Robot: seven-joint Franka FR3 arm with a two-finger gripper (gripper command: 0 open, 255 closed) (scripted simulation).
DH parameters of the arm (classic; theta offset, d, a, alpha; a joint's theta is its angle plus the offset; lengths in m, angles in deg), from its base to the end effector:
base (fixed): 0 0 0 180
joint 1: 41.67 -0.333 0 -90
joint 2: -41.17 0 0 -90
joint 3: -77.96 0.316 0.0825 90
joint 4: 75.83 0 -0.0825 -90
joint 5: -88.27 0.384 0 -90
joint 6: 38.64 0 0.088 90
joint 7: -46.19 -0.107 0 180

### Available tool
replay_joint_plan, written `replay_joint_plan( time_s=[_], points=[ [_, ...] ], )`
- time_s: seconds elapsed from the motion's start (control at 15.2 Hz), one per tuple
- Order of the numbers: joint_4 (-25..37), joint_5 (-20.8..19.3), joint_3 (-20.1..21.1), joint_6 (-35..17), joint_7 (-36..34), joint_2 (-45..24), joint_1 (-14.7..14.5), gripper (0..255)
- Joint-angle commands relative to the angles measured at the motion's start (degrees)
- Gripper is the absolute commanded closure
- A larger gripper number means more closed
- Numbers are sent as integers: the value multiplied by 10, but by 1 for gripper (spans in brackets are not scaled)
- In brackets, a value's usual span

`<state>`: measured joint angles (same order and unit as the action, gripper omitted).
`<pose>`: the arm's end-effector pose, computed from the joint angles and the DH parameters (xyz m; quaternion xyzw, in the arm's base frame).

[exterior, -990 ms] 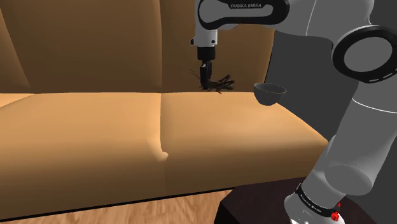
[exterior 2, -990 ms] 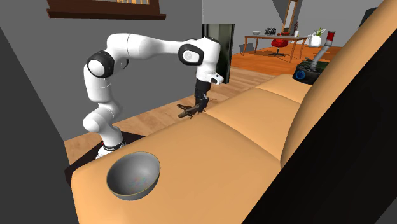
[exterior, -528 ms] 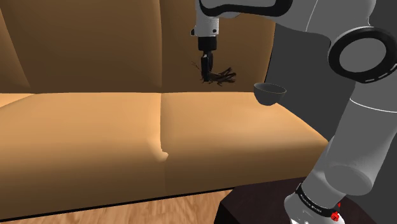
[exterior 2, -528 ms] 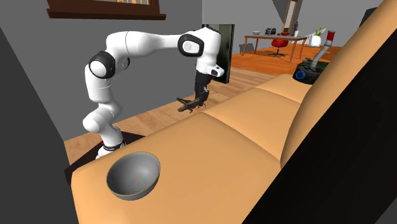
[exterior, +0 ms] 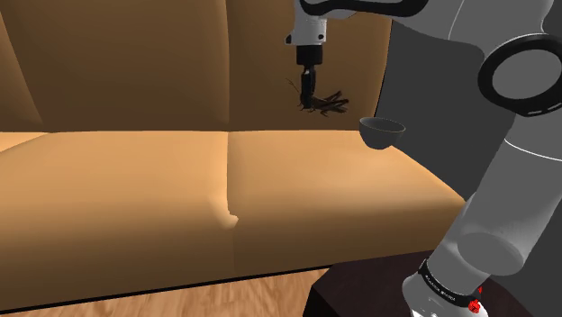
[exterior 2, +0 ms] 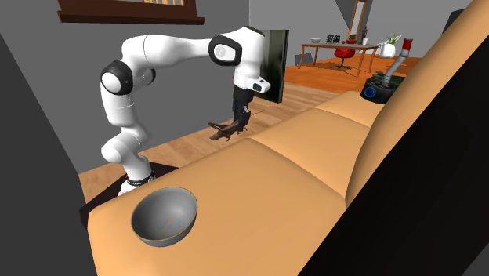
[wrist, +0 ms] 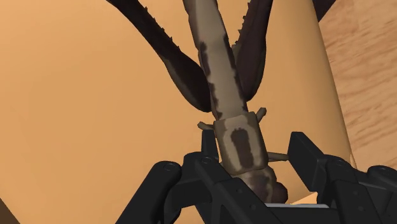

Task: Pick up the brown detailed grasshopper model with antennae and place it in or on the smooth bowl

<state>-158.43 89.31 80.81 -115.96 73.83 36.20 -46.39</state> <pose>0.5523 0.0743 0.6185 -0.9489 -0.3025 0.0860 0.0265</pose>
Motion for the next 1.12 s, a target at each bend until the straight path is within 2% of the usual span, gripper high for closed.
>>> replay_joint_plan(
  time_s=[0.0,0.53,1.06],
  points=[
    [-29,-3,-13,-5,29,24,15,255],
    [-104,-23,-65,-22,136,82,67,255],
    [-132,-49,-124,-34,245,102,118,255]
  ],
)
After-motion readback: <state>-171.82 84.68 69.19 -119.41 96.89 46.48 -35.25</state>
